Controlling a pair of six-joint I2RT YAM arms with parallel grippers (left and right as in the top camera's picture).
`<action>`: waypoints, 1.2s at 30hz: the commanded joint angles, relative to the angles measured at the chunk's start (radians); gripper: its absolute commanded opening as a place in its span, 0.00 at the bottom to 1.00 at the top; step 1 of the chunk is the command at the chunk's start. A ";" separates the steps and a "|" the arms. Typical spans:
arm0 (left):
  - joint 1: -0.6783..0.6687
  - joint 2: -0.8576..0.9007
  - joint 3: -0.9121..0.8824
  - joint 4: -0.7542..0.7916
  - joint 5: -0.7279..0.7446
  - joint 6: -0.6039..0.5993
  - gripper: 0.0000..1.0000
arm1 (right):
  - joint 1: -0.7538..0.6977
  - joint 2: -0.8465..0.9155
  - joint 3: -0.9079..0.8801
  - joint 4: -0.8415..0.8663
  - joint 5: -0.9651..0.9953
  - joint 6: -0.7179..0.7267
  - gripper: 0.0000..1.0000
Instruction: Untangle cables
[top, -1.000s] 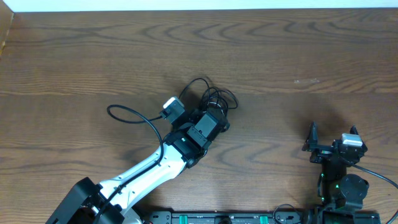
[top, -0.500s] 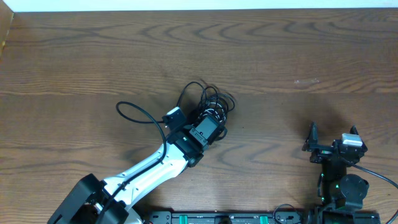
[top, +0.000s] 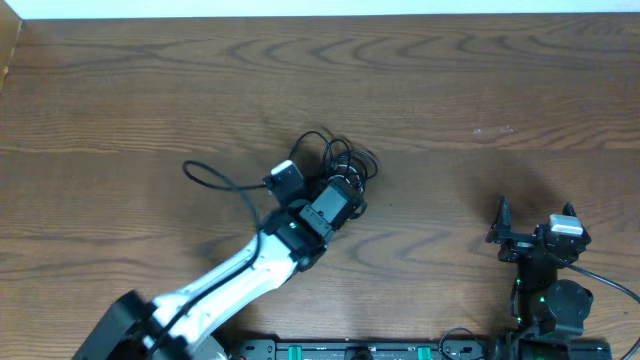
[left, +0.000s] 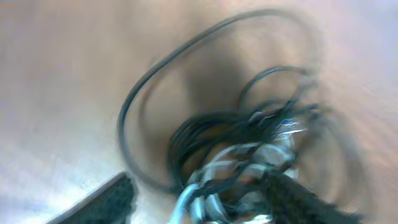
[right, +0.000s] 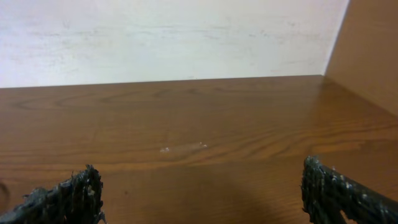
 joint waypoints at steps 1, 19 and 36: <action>0.029 -0.095 0.021 0.070 -0.093 0.140 0.53 | -0.007 0.000 -0.001 -0.005 -0.005 0.002 0.99; -0.042 -0.146 -0.006 -0.143 0.351 0.119 0.08 | -0.007 0.000 -0.001 -0.005 -0.006 0.002 0.99; 0.048 0.131 -0.011 -0.040 -0.159 -0.054 0.08 | -0.007 0.000 -0.001 -0.005 -0.006 0.002 0.99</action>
